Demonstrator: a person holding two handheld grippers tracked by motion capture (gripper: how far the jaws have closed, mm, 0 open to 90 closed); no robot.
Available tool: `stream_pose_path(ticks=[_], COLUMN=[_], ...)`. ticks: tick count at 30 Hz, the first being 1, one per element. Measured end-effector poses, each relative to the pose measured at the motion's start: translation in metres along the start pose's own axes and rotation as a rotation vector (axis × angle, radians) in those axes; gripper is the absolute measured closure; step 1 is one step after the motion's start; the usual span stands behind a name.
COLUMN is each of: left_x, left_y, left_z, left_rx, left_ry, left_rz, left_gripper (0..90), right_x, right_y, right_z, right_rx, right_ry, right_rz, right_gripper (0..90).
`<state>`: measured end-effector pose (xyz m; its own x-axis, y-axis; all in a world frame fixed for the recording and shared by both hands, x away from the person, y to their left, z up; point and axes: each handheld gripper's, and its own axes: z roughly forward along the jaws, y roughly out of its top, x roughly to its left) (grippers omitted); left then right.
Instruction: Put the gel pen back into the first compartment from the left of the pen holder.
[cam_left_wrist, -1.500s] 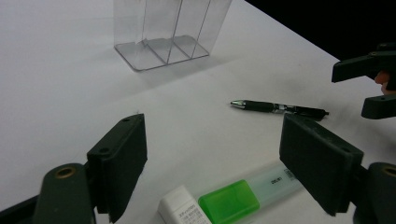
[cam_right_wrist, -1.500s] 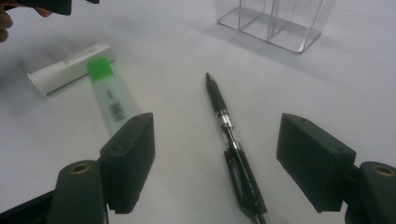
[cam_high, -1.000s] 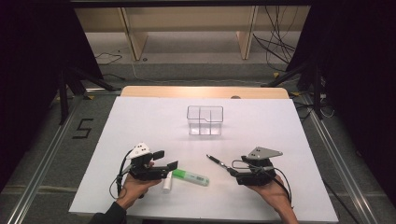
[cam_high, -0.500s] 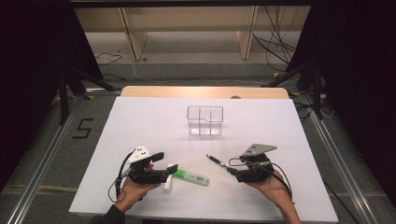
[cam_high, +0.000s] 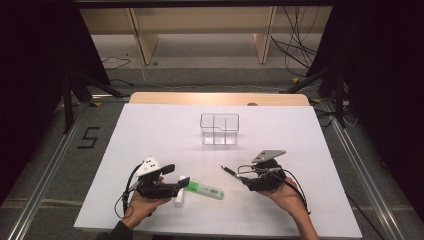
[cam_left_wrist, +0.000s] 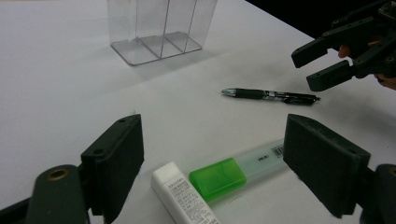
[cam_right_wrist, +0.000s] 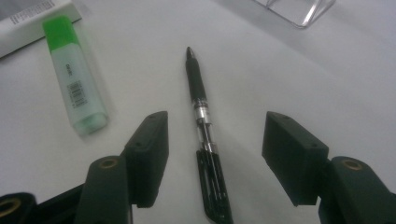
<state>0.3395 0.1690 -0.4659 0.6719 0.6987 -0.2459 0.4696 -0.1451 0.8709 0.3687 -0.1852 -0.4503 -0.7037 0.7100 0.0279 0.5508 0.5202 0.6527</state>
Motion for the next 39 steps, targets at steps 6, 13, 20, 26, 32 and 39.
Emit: stream_pose_path(ticks=[6,13,20,26,32,39], left_x=[0.0,-0.001,-0.001,-0.001,-0.001,-0.001], left_y=[0.0,-0.001,-0.001,-0.001,-0.001,-0.001], left_z=[-0.001,-0.002,-0.001,-0.001,-0.001,-0.001], left_rx=[0.005,0.007,0.009,0.012,0.01,0.009], left_ry=[0.001,0.0,0.0,0.001,0.001,0.003], left_rz=[0.006,0.011,0.011,0.017,0.015,0.015], left_gripper=[20.2,20.2,20.2,20.2,20.2,20.2], right_x=[0.003,0.006,0.005,0.003,0.004,0.005], right_y=[0.01,0.02,0.023,0.024,0.028,0.033], right_z=[0.013,0.027,0.036,0.041,0.043,0.047], right_rx=[0.054,0.107,0.165,0.194,0.22,0.253], right_ry=[0.005,-0.001,0.003,0.008,0.011,0.011], right_rz=[-0.006,-0.015,-0.009,-0.011,-0.018,-0.031], right_gripper=[47.0,54.4,61.9,65.9,68.4,70.9])
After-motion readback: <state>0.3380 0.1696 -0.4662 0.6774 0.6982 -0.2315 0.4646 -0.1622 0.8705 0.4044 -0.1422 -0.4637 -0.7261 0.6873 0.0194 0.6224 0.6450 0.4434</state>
